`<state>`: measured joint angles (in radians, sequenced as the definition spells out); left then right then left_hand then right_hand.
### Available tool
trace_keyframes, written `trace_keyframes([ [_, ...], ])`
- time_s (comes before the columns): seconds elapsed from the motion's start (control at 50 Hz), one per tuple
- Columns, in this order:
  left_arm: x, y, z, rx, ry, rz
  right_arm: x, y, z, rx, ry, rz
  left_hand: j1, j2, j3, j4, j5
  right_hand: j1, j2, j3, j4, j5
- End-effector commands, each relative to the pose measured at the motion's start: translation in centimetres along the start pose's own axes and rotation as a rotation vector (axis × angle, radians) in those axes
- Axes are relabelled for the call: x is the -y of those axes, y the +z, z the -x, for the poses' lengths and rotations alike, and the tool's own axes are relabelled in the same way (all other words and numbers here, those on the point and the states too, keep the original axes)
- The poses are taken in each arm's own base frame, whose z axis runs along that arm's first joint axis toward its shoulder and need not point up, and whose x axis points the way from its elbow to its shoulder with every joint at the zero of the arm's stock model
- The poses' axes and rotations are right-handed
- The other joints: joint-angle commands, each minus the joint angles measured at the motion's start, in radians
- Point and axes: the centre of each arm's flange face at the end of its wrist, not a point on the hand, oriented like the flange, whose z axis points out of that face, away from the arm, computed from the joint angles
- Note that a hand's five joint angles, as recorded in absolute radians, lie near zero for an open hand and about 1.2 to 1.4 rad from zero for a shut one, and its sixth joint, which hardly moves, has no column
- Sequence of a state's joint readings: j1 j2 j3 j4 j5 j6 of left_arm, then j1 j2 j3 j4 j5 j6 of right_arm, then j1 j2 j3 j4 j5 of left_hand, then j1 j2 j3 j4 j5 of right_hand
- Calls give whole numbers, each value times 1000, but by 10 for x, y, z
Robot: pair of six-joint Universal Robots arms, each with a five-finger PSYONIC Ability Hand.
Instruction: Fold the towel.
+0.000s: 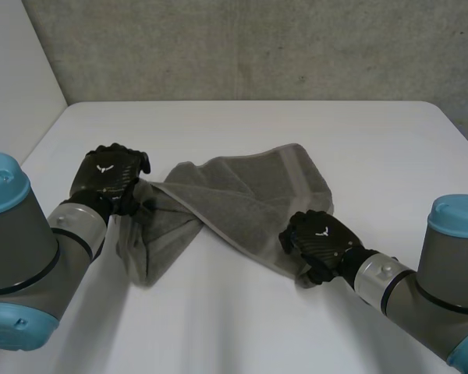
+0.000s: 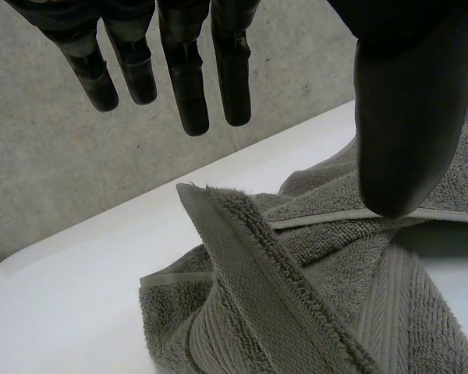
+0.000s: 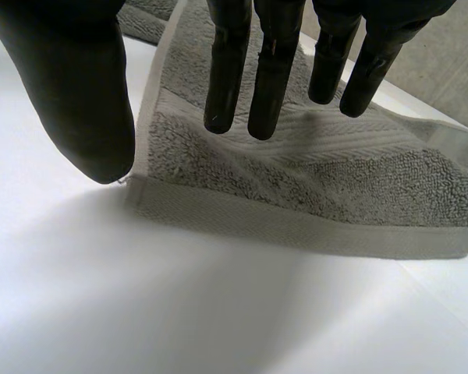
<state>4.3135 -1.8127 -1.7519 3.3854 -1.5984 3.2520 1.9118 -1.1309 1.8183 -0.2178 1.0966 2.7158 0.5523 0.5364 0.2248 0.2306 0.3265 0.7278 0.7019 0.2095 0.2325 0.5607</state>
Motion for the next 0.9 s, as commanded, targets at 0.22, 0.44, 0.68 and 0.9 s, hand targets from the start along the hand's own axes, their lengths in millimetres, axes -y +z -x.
trace_keyframes([
  [0.22,-2,-1,0,-2,0,6,-3,7,-4,7,2,-2,-63,-47,-50,-56,-12,419,445,-35,-58,412],
  [0.44,-1,-1,0,-1,0,5,-3,8,-2,31,10,1,-63,-47,-50,-56,-12,470,496,-35,-58,463],
  [0.68,-1,-1,0,-1,0,5,8,-3,-4,5,3,-12,-63,-47,-50,-56,-12,-173,-147,-35,-58,-181],
  [0.9,-3,-2,0,-3,0,9,1,-12,6,57,10,-5,-63,-47,-50,-56,-12,-147,-121,-35,-58,-154],
])
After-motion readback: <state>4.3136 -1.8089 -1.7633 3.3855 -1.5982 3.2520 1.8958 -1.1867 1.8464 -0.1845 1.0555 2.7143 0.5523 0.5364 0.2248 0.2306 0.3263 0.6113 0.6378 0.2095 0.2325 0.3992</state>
